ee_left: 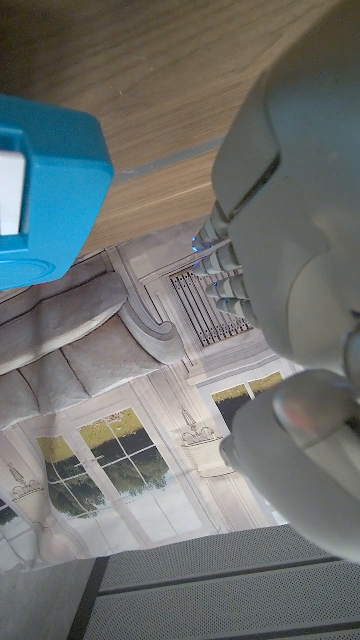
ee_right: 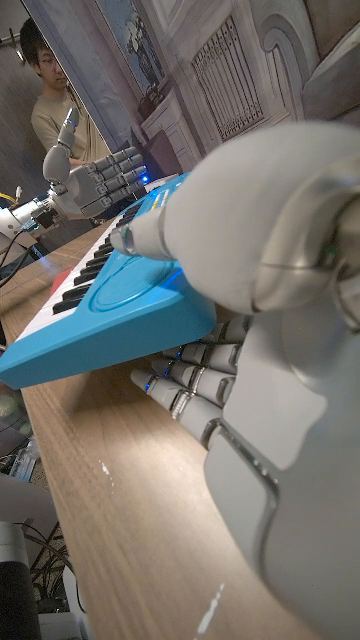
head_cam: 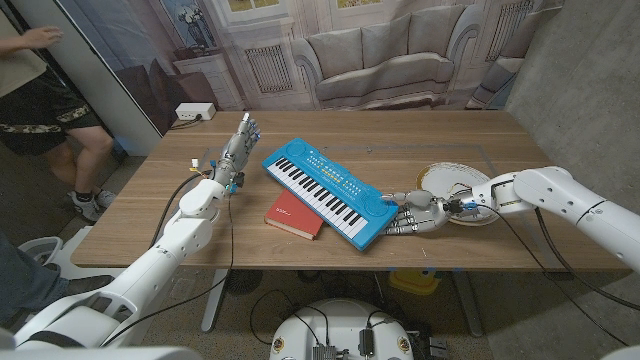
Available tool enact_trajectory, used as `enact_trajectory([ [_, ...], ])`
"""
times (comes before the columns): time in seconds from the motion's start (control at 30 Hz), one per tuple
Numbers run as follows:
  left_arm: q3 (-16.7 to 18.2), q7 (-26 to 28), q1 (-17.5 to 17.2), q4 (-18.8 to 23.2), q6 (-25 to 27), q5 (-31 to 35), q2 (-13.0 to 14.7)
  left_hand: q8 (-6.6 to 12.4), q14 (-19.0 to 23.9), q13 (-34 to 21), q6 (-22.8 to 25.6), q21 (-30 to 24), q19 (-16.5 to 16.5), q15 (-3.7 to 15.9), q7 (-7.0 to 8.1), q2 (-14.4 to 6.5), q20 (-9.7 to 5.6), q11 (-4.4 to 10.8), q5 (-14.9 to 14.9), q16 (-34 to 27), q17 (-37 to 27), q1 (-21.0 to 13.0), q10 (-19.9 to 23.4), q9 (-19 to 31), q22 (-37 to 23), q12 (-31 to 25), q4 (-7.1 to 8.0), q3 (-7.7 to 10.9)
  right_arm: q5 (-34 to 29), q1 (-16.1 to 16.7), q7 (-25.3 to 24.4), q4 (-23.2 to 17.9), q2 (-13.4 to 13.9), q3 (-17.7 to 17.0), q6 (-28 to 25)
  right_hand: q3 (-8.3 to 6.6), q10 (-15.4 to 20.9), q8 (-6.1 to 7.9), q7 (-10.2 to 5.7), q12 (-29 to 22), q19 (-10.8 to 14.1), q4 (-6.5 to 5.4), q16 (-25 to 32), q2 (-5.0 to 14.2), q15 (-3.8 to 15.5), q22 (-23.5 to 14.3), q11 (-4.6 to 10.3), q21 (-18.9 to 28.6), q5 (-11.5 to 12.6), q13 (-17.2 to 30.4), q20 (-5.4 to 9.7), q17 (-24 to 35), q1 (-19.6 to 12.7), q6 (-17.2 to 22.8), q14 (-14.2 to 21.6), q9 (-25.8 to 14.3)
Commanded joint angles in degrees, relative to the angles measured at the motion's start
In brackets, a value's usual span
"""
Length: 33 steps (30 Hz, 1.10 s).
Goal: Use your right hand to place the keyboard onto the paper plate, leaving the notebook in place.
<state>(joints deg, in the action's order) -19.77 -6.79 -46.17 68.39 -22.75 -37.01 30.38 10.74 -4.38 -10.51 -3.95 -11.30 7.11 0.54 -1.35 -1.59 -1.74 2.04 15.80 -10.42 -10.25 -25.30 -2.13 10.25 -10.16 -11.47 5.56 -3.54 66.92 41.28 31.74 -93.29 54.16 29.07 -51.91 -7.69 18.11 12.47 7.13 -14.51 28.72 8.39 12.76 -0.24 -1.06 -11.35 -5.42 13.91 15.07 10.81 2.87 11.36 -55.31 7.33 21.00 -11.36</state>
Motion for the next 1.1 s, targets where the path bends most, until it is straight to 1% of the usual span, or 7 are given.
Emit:
enact_trajectory([
  [0.03,-0.1,0.2,0.1,0.2,0.2,0.1,0.0,0.41,-0.2,-0.2,-0.2,-0.1,0.5,-0.16,0.1,0.0,-0.12,-0.05,0.1,-0.3,-0.2,-0.2,-0.5,0.3,-0.2,0.0,0.18,-0.23,-0.2,0.1,-1.7,-0.8,0.1,-0.1,-0.4,-0.26,0.5,-0.23,0.42,-0.1,1.0,0.07,0.3,0.06,0.01,-0.1,0.08,0.6,0.5,0.3,0.66,0.1,-1.1,-0.1,0.8,-0.1],
  [0.33,0.0,0.4,0.0,0.2,-0.1,0.2,-0.1,0.39,-0.2,-0.2,-0.3,-0.1,0.5,-0.16,0.06,0.0,-0.14,-0.17,0.1,-0.3,-0.2,-0.3,-0.5,0.3,-0.2,0.0,0.17,-0.31,1.8,1.9,-6.3,-2.2,0.2,-1.9,-0.8,-0.1,3.0,0.15,1.69,-0.7,3.5,-0.17,0.7,0.37,0.93,-0.1,0.03,1.5,0.4,0.3,1.68,0.2,-2.1,1.3,3.4,-0.1],
  [0.47,0.0,0.3,0.1,0.2,0.0,0.1,-0.1,0.4,-0.3,-0.2,-0.3,-0.1,0.5,-0.18,0.13,-0.1,-0.1,-0.18,0.1,-0.3,-0.2,-0.3,-0.5,0.3,-0.2,0.0,0.17,-0.35,2.3,2.2,-7.5,-2.6,0.2,-2.2,-1.0,0.08,4.4,0.22,1.58,-1.0,4.9,-0.39,1.0,0.52,1.5,-0.1,0.25,2.1,0.3,0.2,1.98,0.2,-2.4,1.9,5.2,-0.1],
  [0.6,-0.1,0.3,0.2,0.0,0.0,0.1,-0.2,0.4,-0.3,-0.2,-0.3,-0.1,0.5,-0.15,0.19,-0.1,-0.08,-0.13,0.1,-0.3,-0.2,-0.3,-0.5,0.3,-0.2,0.0,0.16,-0.41,3.4,2.7,-9.1,-2.7,0.0,-2.8,-1.3,0.67,7.7,0.62,1.46,-1.8,8.7,-0.6,1.3,0.17,2.77,-0.2,1.26,3.5,-0.1,0.1,3.19,-0.1,-2.7,3.7,8.2,-0.2],
  [0.7,-0.1,0.3,0.2,0.0,-0.1,0.1,-0.3,0.4,-0.3,-0.2,-0.3,-0.1,0.5,-0.16,0.2,-0.1,-0.06,-0.09,0.1,-0.3,-0.2,-0.3,-0.6,0.3,-0.2,0.0,0.16,-0.43,3.4,2.4,-9.0,-2.5,-0.1,-2.6,-1.5,1.06,9.6,0.81,1.63,-2.3,10.5,-0.93,1.5,0.09,3.22,-0.1,1.2,4.2,-0.3,0.1,3.46,-0.2,-2.4,4.8,9.9,-0.2],
  [0.93,0.0,0.6,-0.1,0.1,0.1,0.1,-0.3,0.39,-0.3,-0.2,-0.3,-0.1,0.5,-0.16,0.18,-0.1,-0.06,-0.14,0.1,-0.3,-0.2,-0.3,-0.6,0.3,-0.2,0.0,0.16,-0.48,3.1,1.7,-8.8,-2.1,-0.3,-2.1,-1.7,1.27,11.4,0.82,1.7,-2.5,12.2,-1.11,1.7,0.33,4.2,-0.1,1.36,4.8,-0.6,0.0,4.11,-0.4,-2.6,5.7,12.3,-0.1],
  [1.1,0.0,0.7,-0.1,0.2,0.0,0.1,-0.3,0.39,-0.3,-0.2,-0.3,-0.1,0.5,-0.18,0.18,-0.1,-0.07,-0.06,0.1,-0.3,-0.2,-0.4,-0.6,0.3,-0.2,0.0,0.15,-0.53,3.0,1.7,-8.3,-2.0,-0.2,-2.1,-1.4,1.11,12.2,0.7,1.46,-2.5,12.3,-1.09,1.6,0.89,5.19,-0.2,2.1,4.9,-0.6,0.0,5.44,-0.3,-3.2,5.9,13.1,-0.1],
])
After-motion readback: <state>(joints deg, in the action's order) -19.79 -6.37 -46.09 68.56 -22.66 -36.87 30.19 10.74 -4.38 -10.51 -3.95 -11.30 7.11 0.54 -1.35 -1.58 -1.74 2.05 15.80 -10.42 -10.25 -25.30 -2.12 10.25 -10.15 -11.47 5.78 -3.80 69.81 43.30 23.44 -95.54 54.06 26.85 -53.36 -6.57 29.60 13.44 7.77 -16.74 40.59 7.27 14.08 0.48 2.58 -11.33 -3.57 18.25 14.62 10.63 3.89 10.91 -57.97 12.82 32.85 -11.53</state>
